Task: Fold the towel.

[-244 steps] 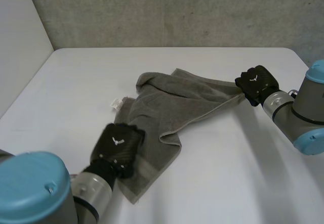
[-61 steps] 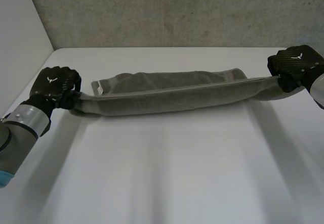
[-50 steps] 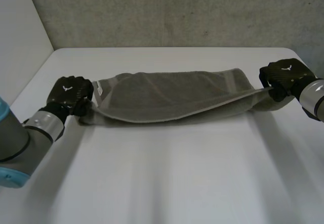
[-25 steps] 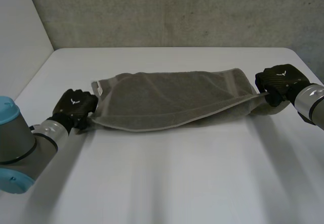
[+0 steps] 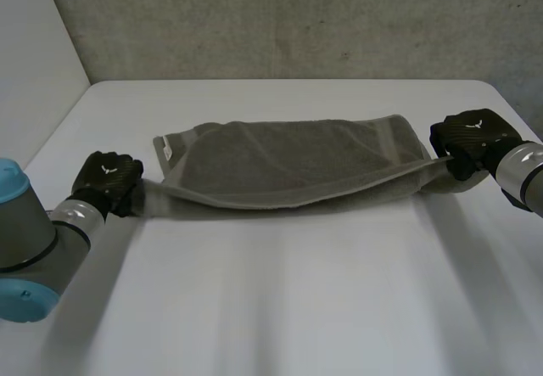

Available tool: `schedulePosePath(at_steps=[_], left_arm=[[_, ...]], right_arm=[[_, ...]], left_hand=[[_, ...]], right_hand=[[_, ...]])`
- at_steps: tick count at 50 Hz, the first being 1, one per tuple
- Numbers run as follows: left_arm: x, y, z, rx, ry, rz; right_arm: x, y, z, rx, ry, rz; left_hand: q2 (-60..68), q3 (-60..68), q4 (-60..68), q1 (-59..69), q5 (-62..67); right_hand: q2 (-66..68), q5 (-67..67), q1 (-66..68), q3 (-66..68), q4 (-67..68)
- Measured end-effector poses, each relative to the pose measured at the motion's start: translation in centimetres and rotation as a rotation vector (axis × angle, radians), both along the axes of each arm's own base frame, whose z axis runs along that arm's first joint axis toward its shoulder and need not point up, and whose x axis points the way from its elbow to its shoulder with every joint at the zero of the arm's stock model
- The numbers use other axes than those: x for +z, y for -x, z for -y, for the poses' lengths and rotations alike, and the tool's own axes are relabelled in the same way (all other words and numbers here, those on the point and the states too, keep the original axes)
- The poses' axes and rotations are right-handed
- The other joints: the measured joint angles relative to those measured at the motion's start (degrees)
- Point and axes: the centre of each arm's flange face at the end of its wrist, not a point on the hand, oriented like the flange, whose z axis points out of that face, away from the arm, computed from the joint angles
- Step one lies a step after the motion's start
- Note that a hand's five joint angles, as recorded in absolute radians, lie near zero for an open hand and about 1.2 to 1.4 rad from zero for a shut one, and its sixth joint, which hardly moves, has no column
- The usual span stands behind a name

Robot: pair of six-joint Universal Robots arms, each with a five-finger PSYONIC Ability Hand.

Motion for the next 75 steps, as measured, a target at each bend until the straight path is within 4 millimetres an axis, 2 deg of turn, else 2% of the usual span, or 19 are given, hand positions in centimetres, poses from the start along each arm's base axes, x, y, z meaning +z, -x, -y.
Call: schedulePosePath(at_steps=[4,8,17,22,26,36,39,43,46,47,49,52,55,59,64,67,70,73,75], left_arm=[[0.6,-0.1,0.0,0.002,0.014,-0.003],[3.1,-0.2,-0.1,0.002,0.074,-0.018],[13.2,-0.5,-2.6,-0.011,0.294,-0.095],[17.3,-0.4,-3.8,-0.053,0.352,-0.199],[17.0,-0.1,-2.9,-0.069,0.306,-0.246],[9.8,1.8,4.1,-0.027,0.083,-0.192],[9.8,2.9,6.4,-0.016,0.112,-0.169],[13.3,4.5,9.0,-0.005,0.249,-0.181],[19.2,5.6,9.8,-0.011,0.424,-0.246],[20.2,5.8,9.7,-0.014,0.453,-0.262],[25.7,6.3,8.8,-0.04,0.596,-0.361],[29.9,6.5,7.4,-0.074,0.701,-0.468],[31.8,6.5,6.5,-0.106,0.742,-0.547],[29.8,6.7,7.0,-0.114,0.681,-0.571],[22.1,6.4,8.4,-0.073,0.478,-0.519],[15.4,5.9,8.6,-0.044,0.323,-0.462],[10.4,5.3,7.8,-0.039,0.221,-0.409],[7.1,4.5,6.6,-0.043,0.156,-0.353],[6.1,3.8,5.9,-0.048,0.136,-0.321]], right_arm=[[0.6,0.2,-0.2,-0.005,0.004,0.001],[2.7,0.3,-0.9,-0.006,0.027,0.004],[11.4,0.3,-4.7,0.004,0.13,0.02],[12.9,0.3,-5.3,0.013,0.125,0.004],[11.1,-0.1,-3.9,0.024,0.079,-0.057],[3.1,-3.6,1.4,0.053,0.081,-0.38],[3.3,-5.0,3.2,0.042,0.196,-0.386],[7.4,-6.8,5.2,-0.001,0.455,-0.297],[14.2,-7.6,5.5,-0.044,0.727,-0.116],[15.2,-7.6,5.3,-0.047,0.762,-0.085],[19.4,-7.6,4.4,-0.041,0.9,0.064],[21.8,-7.5,3.5,-0.012,0.965,0.18],[21.3,-7.5,3.4,0.02,0.938,0.229],[17.6,-7.8,4.0,0.041,0.821,0.207],[10.4,-8.0,4.4,0.052,0.615,0.108],[5.8,-7.8,3.9,0.062,0.488,0.026],[2.7,-7.4,3.1,0.069,0.402,-0.034],[0.9,-6.6,2.3,0.064,0.343,-0.073],[0.6,-5.9,1.9,0.056,0.32,-0.087]], left_hand=[[3.3,3.7,4.6,1.6,2.7],[3.3,3.7,4.6,1.6,2.7],[3.3,3.7,4.6,1.6,2.7],[3.3,3.8,4.6,1.6,2.7],[3.3,3.8,4.6,1.6,2.7],[3.3,3.9,4.6,1.6,2.7],[3.3,3.9,4.6,1.6,2.7],[3.3,3.9,4.6,1.7,2.7],[3.3,3.9,4.6,1.7,2.7],[3.3,3.9,4.6,1.7,2.7],[3.3,3.9,4.6,1.7,2.7],[3.3,3.9,4.6,1.7,2.7],[3.3,3.9,4.6,1.7,2.7],[3.3,3.9,4.6,1.7,2.7],[3.3,3.9,4.6,1.7,2.7],[3.3,3.9,4.6,1.7,2.7],[3.3,3.9,4.6,1.7,2.7],[3.3,3.9,4.6,1.7,2.7],[3.5,3.9,4.6,1.7,2.7]], right_hand=[[0.0,0.0,0.0,0.0,0.0],[0.0,0.0,0.0,0.0,0.0],[0.0,0.0,0.0,0.0,0.0],[0.0,0.0,0.0,0.0,0.0],[0.0,0.0,0.0,0.0,0.0],[0.0,0.0,0.0,0.0,0.0],[0.0,0.0,0.0,0.0,0.0],[0.0,0.0,0.0,0.0,0.0],[0.0,0.0,0.0,0.0,0.0],[0.0,0.0,0.0,0.0,0.0],[0.0,0.0,0.0,0.0,0.0],[0.0,0.0,0.0,0.0,0.0],[0.0,0.0,0.0,0.0,0.0],[0.0,0.0,0.0,0.0,0.0],[0.0,0.0,0.0,0.0,0.0],[0.0,0.0,0.0,0.0,0.0],[0.0,0.0,0.0,0.0,0.0],[0.0,0.0,0.0,0.0,0.0],[0.0,0.0,0.0,0.0,0.0]])
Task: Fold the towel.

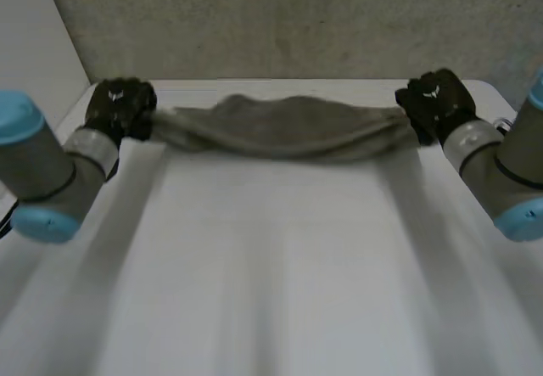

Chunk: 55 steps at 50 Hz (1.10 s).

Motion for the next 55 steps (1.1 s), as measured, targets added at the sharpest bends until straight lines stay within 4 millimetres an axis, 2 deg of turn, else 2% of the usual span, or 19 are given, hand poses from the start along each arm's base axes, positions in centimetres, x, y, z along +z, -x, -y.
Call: schedulePosePath(at_steps=[2,5,8,10,15,19,23,27,30,37,45,55], left_arm=[[-0.4,-0.9,-0.9,-0.007,-0.007,0.038],[0.2,-2.1,-1.9,-0.017,0.008,0.076],[1.7,-3.1,-2.9,-0.023,0.04,0.095],[3.5,-3.9,-3.7,-0.022,0.081,0.101],[7.3,-5.2,-5.6,-0.023,0.162,0.103],[8.1,-5.5,-6.4,-0.039,0.176,0.103],[7.1,-5.2,-6.5,-0.058,0.142,0.104],[4.7,-4.6,-5.5,-0.079,0.079,0.109],[3.0,-4.2,-4.0,-0.087,0.039,0.113],[-0.9,-3.5,0.2,-0.054,-0.022,0.133],[-2.4,-3.2,3.6,0.018,-0.008,0.151],[-3.2,-1.4,5.8,0.013,0.009,0.151]], right_arm=[[0.0,0.9,-0.5,-0.014,-0.024,-0.009],[0.8,2.4,-1.2,-0.031,-0.05,-0.012],[2.3,4.3,-1.9,-0.046,-0.08,-0.006],[4.0,5.7,-2.8,-0.055,-0.101,0.005],[7.5,8.0,-4.5,-0.051,-0.122,0.042],[8.5,8.7,-4.8,-0.036,-0.131,0.061],[7.6,8.9,-4.0,-0.026,-0.165,0.068],[6.0,8.8,-2.1,-0.031,-0.197,0.06],[4.9,8.5,-0.7,-0.035,-0.206,0.046],[1.9,6.0,2.9,-0.014,-0.192,-0.003],[-1.4,4.0,5.7,-0.009,-0.142,-0.022],[-4.7,2.8,7.5,-0.01,-0.136,-0.033]], left_hand=[[0.2,0.3,0.0,0.0,0.0],[0.2,0.3,0.0,0.0,0.0],[0.2,0.3,0.0,0.0,0.0],[0.2,0.3,0.0,0.0,0.0],[0.2,0.3,0.0,0.0,0.0],[0.2,0.3,0.0,0.0,0.0],[0.2,0.3,0.0,0.0,0.0],[0.2,0.3,0.1,0.0,0.0],[0.2,0.3,0.2,0.0,0.0],[0.2,0.3,0.3,0.0,0.0],[0.2,0.3,0.3,0.0,0.0],[0.2,0.3,0.3,0.0,0.0]], right_hand=[[0.0,0.0,0.0,0.0,0.0],[0.0,0.0,0.0,0.0,0.0],[0.0,0.0,0.0,0.0,0.0],[0.0,0.0,0.0,0.0,0.0],[0.0,0.0,0.0,0.0,0.0],[0.0,0.0,0.0,0.0,0.0],[0.0,0.0,0.0,0.0,0.0],[0.0,0.0,0.0,0.0,0.0],[0.0,0.0,0.0,0.0,0.0],[0.0,0.0,0.0,0.0,0.0],[0.0,0.0,0.0,0.0,0.0],[0.0,0.0,0.0,0.0,0.0]])
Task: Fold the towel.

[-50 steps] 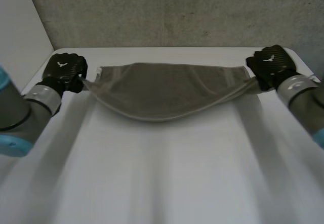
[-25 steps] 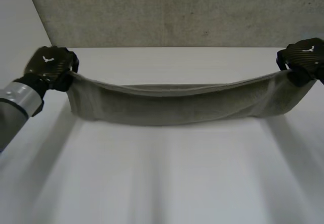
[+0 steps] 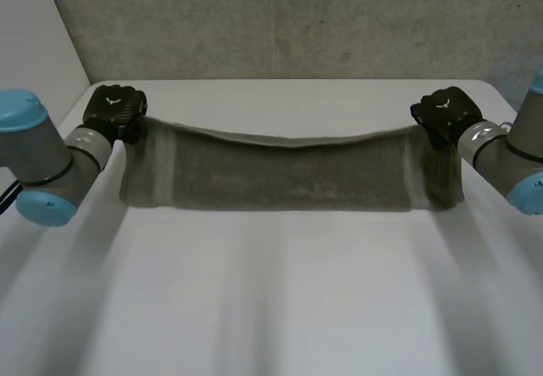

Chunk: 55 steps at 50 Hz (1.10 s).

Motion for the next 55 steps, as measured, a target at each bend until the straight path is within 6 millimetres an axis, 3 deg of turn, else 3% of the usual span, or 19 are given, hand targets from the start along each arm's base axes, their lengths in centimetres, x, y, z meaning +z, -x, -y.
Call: schedulePosePath(at_steps=[8,10,11,14,17,23,28,34,39,46,55], left_arm=[[-1.6,0.4,0.8,0.006,-0.039,0.008],[-1.9,0.4,0.9,0.007,-0.049,0.011],[-2.0,0.4,0.9,0.008,-0.053,0.014],[-2.3,0.3,0.9,0.014,-0.059,0.026],[-2.2,0.1,0.9,0.035,-0.056,0.045],[-1.2,-0.6,0.9,0.107,-0.038,0.072],[0.9,-1.0,0.3,0.146,-0.018,0.071],[3.5,-1.3,-1.8,0.153,-0.009,0.053],[4.4,-1.3,-4.2,0.142,-0.039,0.025],[3.4,-0.9,-8.8,0.112,-0.122,-0.006],[1.0,0.2,-12.7,0.046,-0.139,-0.016]], right_arm=[[-1.0,-0.5,0.9,-0.005,0.008,-0.002],[-1.2,-0.6,1.0,-0.004,0.015,-0.002],[-1.3,-0.7,1.1,-0.005,0.022,-0.003],[-1.3,-0.8,1.5,-0.013,0.06,-0.003],[-0.9,-0.8,2.0,-0.029,0.111,0.0],[0.7,-0.9,2.2,-0.064,0.198,0.015],[3.0,-1.1,1.1,-0.073,0.233,0.042],[5.8,-0.7,-1.8,-0.079,0.212,0.129],[6.4,-0.1,-4.2,-0.086,0.157,0.185],[4.6,1.0,-7.4,-0.088,0.013,0.182],[0.3,2.8,-8.1,-0.062,-0.2,0.169]], left_hand=[[0.0,0.0,0.0,0.0,0.0],[-7.8,-6.6,-7.2,-6.0,-5.9],[-17.2,-17.0,-17.7,-15.0,-16.2],[-44.9,-44.3,-45.3,-42.1,-43.0],[-58.5,-57.8,-58.7,-55.3,-57.8],[-61.5,-61.8,-62.2,-58.5,-61.2],[-61.6,-61.8,-62.2,-58.5,-61.2],[-61.6,-61.8,-62.2,-58.5,-61.2],[-61.6,-61.8,-62.2,-58.5,-61.2],[-61.7,-61.8,-62.3,-58.5,-61.2],[-61.7,-61.8,-62.3,-58.7,-61.2]], right_hand=[[0.0,0.0,0.0,0.0,0.0],[-1.8,-2.2,-2.5,-2.0,-2.2],[-7.4,-7.0,-7.6,-7.5,-7.1],[-40.3,-40.5,-40.1,-38.1,-38.7],[-59.1,-61.3,-58.3,-58.6,-59.1],[-61.5,-62.9,-62.5,-61.9,-62.0],[-61.5,-62.9,-62.5,-61.9,-62.0],[-61.5,-62.9,-62.7,-61.9,-62.0],[-61.5,-62.9,-62.7,-61.9,-62.0],[-61.5,-62.9,-62.7,-61.9,-62.0],[-61.5,-62.9,-62.7,-61.9,-62.0]])
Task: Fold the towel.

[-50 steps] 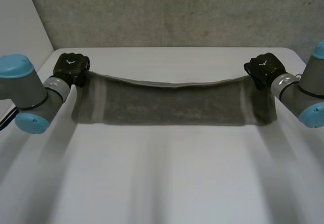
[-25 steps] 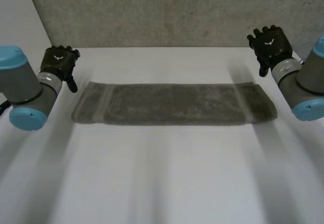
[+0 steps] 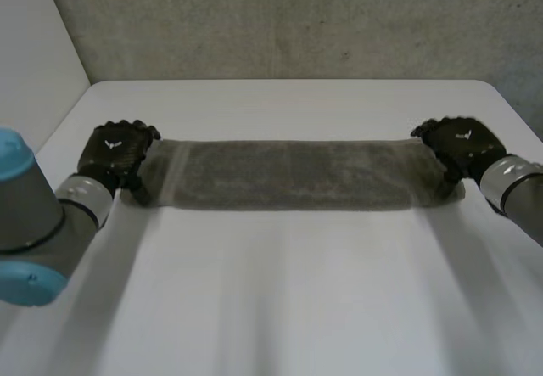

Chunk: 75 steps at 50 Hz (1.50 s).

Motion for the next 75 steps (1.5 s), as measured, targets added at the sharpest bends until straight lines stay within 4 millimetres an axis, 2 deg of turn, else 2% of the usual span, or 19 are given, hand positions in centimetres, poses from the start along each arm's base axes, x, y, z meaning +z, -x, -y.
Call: schedulePosePath(at_steps=[8,19,22,32,34,47,52,56,58,61,64,66,69,70,71,74,75], left_arm=[[-0.4,0.2,-0.1,-0.006,0.032,-0.037],[-0.4,-0.3,0.3,0.018,0.026,-0.092],[-0.4,-0.4,0.2,0.019,0.028,-0.095],[0.0,-0.4,0.1,0.019,0.057,-0.099],[0.1,-0.4,0.1,0.019,0.06,-0.1],[0.1,-0.5,0.1,0.02,0.063,-0.102],[0.1,-0.6,0.3,0.024,0.067,-0.103],[0.2,-0.8,0.5,0.03,0.073,-0.104],[0.2,-0.9,0.6,0.034,0.076,-0.105],[0.4,-1.0,0.8,0.038,0.081,-0.107],[0.5,-1.1,0.9,0.041,0.085,-0.11],[0.5,-1.1,1.0,0.043,0.088,-0.111],[0.6,-1.1,1.0,0.044,0.09,-0.112],[0.6,-1.1,1.0,0.044,0.091,-0.113],[0.6,-1.1,1.0,0.044,0.091,-0.113],[0.5,-1.1,1.0,0.043,0.092,-0.113],[0.5,-1.1,1.0,0.042,0.091,-0.113]], right_arm=[[-2.9,0.8,0.8,0.002,-0.079,0.005],[-4.5,1.0,1.7,-0.012,-0.073,-0.01],[-5.0,1.2,2.0,-0.022,-0.058,-0.032],[-5.9,2.3,3.2,-0.067,0.012,-0.145],[-5.9,2.6,3.5,-0.074,0.021,-0.153],[-6.2,4.3,4.7,-0.11,0.017,-0.152],[-5.5,5.7,5.4,-0.147,0.033,-0.153],[-4.1,8.5,6.8,-0.218,0.074,-0.157],[-2.5,11.0,7.9,-0.28,0.116,-0.163],[0.1,13.5,8.8,-0.341,0.176,-0.172],[3.0,14.6,9.1,-0.369,0.238,-0.176],[4.6,14.3,9.0,-0.364,0.27,-0.174],[7.1,10.6,8.2,-0.286,0.329,-0.159],[7.6,8.2,7.6,-0.232,0.346,-0.149],[7.8,7.1,7.3,-0.207,0.352,-0.144],[7.6,-1.4,4.2,-0.006,0.368,-0.116],[7.4,-2.9,3.6,0.031,0.366,-0.113]], left_hand=[[0.0,0.0,0.0,0.0,0.0],[-0.1,0.0,0.0,0.0,-0.1],[-0.1,0.0,-0.2,-0.1,-0.1],[-0.2,0.0,-0.2,-0.1,-0.1],[-0.2,0.0,-0.2,-0.1,-0.1],[-0.2,0.0,-0.2,-0.1,-0.1],[-0.2,0.0,-0.2,-0.1,-0.1],[-0.2,0.0,-0.2,-0.1,-0.1],[-0.2,0.0,-0.2,-0.1,-0.1],[-0.2,0.0,-0.2,-0.1,-0.1],[-0.2,0.0,-0.2,-0.1,-0.1],[-0.2,0.0,-0.2,-0.1,-0.1],[-0.2,0.0,-0.2,-0.1,-0.1],[-0.2,0.0,-0.2,-0.1,-0.1],[-0.2,0.0,-0.2,-0.1,-0.1],[-0.2,0.0,-0.2,-0.1,-0.1],[-0.2,0.0,-0.2,-0.1,-0.1]], right_hand=[[2.6,3.0,3.5,1.3,1.1],[8.5,10.0,9.2,7.9,8.1],[13.4,14.4,13.8,12.7,12.6],[55.1,55.3,55.9,54.3,54.1],[59.3,61.3,61.0,59.7,59.6],[59.8,62.6,61.9,61.4,61.5],[59.8,62.6,61.9,61.4,61.5],[59.8,62.6,62.0,61.4,61.5],[59.8,62.6,62.1,61.4,61.7],[59.8,62.6,62.2,61.4,61.7],[59.8,62.6,62.3,61.4,61.7],[59.9,62.6,62.3,61.4,61.7],[60.4,62.6,62.5,61.4,61.7],[60.4,62.6,62.5,61.7,61.7],[60.4,62.6,62.5,61.8,61.7],[60.4,62.6,62.5,62.1,61.7],[60.4,62.6,62.5,62.1,61.7]])
